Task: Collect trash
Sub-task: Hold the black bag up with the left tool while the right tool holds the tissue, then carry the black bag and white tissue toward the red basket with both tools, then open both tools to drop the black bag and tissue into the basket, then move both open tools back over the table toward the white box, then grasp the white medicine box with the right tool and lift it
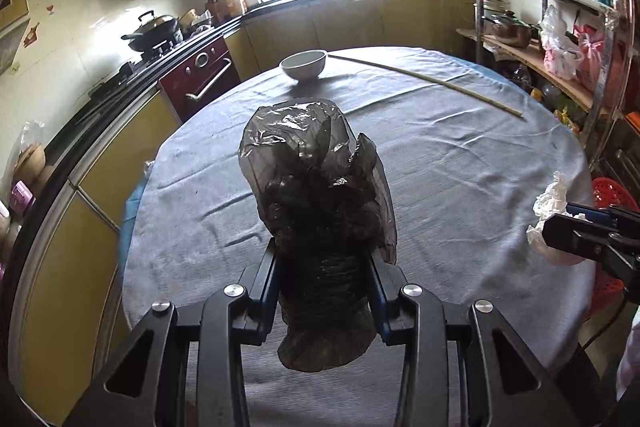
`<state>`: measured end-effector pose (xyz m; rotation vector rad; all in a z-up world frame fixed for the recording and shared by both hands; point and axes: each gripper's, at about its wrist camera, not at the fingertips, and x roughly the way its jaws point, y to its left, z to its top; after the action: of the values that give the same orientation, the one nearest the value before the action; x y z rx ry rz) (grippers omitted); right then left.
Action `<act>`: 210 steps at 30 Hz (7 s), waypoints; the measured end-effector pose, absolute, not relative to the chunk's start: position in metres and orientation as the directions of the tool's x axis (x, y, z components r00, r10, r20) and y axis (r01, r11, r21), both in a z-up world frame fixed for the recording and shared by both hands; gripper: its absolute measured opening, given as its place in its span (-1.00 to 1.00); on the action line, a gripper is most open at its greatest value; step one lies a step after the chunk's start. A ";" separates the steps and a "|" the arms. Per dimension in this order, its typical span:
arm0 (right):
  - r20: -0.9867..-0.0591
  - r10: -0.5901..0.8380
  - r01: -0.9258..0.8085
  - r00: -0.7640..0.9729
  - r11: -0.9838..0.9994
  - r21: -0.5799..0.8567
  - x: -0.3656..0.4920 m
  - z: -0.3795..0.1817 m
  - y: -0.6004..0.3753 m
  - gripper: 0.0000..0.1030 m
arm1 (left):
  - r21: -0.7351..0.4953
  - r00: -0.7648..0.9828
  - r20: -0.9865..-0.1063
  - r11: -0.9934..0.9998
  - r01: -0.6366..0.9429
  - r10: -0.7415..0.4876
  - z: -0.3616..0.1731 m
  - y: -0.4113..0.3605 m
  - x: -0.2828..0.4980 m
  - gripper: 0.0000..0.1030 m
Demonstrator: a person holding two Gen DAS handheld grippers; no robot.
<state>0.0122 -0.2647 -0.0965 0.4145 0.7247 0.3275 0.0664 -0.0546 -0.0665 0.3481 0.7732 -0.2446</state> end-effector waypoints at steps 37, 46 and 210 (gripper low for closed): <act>-0.503 0.387 -0.027 0.772 0.812 0.583 -0.014 -0.120 -0.371 -0.24 | 0.326 0.672 -0.729 0.798 0.506 -0.129 -0.075 -0.191 0.050 -0.22; -0.483 0.316 0.040 0.817 0.803 0.594 -0.052 -0.115 -0.416 -0.24 | 0.351 0.670 -0.721 0.738 0.576 -0.180 -0.070 -0.237 0.029 -0.22; -0.931 0.114 0.031 0.348 0.991 0.133 0.169 -0.157 -0.194 -0.01 | -0.075 0.578 -0.793 0.973 0.218 -0.191 -0.105 0.075 0.178 0.35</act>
<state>0.1689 -0.1944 -0.1567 0.1359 1.2156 0.0541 0.1776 0.0746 -0.1053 0.0322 0.9238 -0.2395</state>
